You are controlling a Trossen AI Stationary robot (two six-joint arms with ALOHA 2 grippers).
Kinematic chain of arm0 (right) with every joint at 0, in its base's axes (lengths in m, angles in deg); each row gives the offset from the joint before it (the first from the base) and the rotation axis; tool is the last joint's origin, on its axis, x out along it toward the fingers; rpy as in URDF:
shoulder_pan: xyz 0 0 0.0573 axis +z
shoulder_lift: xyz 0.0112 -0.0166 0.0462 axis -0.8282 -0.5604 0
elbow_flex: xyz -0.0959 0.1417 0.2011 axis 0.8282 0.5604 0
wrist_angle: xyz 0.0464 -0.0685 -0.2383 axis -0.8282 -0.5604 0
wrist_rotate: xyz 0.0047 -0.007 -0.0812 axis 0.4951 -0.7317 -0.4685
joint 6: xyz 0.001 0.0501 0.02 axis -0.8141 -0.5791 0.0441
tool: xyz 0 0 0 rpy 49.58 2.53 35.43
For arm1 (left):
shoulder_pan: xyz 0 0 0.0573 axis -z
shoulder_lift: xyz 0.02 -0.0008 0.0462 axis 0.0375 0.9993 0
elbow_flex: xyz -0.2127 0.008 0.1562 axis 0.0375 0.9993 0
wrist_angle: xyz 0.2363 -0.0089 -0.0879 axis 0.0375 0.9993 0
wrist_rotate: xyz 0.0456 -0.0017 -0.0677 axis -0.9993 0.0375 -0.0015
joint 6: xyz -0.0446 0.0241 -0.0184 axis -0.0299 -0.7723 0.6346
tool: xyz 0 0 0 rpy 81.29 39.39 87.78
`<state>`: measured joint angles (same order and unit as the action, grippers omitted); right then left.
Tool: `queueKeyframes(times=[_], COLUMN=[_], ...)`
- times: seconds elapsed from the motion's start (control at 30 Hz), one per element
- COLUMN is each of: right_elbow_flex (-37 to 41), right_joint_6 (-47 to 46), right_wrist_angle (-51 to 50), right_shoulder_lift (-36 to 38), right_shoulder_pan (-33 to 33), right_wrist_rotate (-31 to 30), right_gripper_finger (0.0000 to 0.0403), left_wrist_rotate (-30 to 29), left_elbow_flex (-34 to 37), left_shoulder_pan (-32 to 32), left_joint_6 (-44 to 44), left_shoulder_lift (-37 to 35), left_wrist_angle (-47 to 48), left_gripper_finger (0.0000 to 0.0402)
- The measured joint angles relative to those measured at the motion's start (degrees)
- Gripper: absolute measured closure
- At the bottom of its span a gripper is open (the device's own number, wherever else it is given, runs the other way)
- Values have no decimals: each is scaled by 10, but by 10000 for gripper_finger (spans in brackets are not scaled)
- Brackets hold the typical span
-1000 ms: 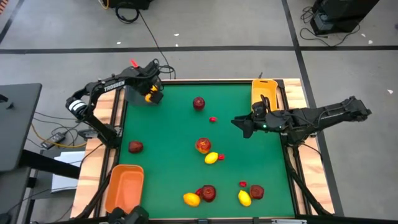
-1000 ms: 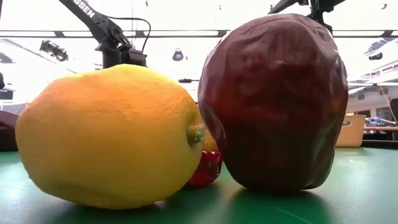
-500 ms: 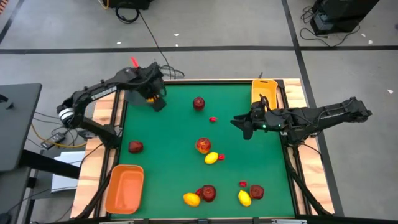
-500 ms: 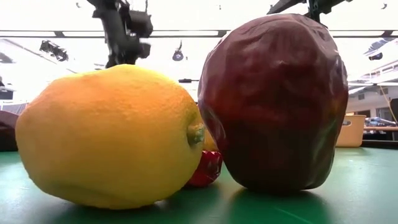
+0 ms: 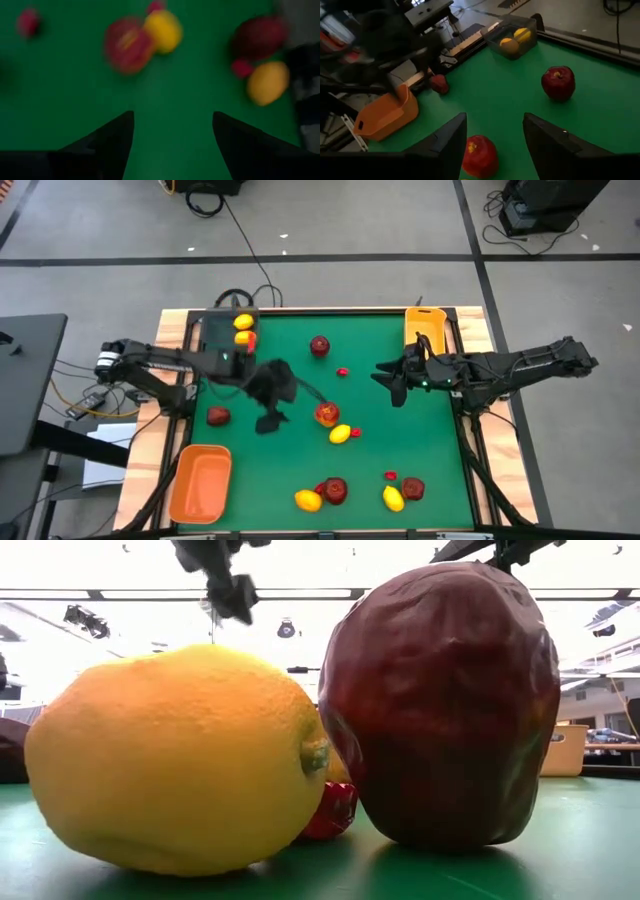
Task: Sort produce into baskets
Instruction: Put the bottom-left lemon into the gray transparent bin
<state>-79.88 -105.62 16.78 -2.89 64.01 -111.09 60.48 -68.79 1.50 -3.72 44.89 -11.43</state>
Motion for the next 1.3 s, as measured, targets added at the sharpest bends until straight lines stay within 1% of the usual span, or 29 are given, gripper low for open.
queueKeyframes(times=[0.13, 0.27, 0.4, 0.5, 0.63, 0.73, 0.83, 1.0, 1.1, 1.3], right_elbow_flex=[0, 0, 0, 0, 0, 0, 0, 0, 0, 0], right_joint_6=[14, 14, 20, 30, 39, 18, -5, -58, -98, -149], right_wrist_angle=[2, 1, -6, -20, -34, -23, -9, 14, 20, 26], right_shoulder_lift=[0, 0, 0, -3, -12, -20, -28, -47, -59, -91], right_shoulder_pan=[-3, -5, -5, -5, -5, 0, 21, 71, 105, 160], right_wrist_rotate=[-1, 1, 37, 62, 73, 77, 77, 45, 37, -4], right_gripper_finger=[176, 148, 118, 100, 90, 92, 94, 95, 95, 95], left_wrist_rotate=[0, -11, -42, -47, -44, -52, -70, -102, -119, -139], left_elbow_flex=[0, 0, 0, 0, 0, 0, 0, 0, 0, 0], left_shoulder_pan=[58, 103, 140, 170, 214, 242, 264, 288, 296, 305], left_joint_6=[35, 88, 142, 177, 227, 251, 254, 238, 236, 191], left_shoulder_lift=[27, 61, 96, 123, 160, 187, 211, 239, 251, 283], left_wrist_angle=[-87, -141, -166, -194, -221, -231, -248, -274, -303, -351], left_gripper_finger=[128, 128, 128, 128, 129, 129, 129, 129, 129, 129])
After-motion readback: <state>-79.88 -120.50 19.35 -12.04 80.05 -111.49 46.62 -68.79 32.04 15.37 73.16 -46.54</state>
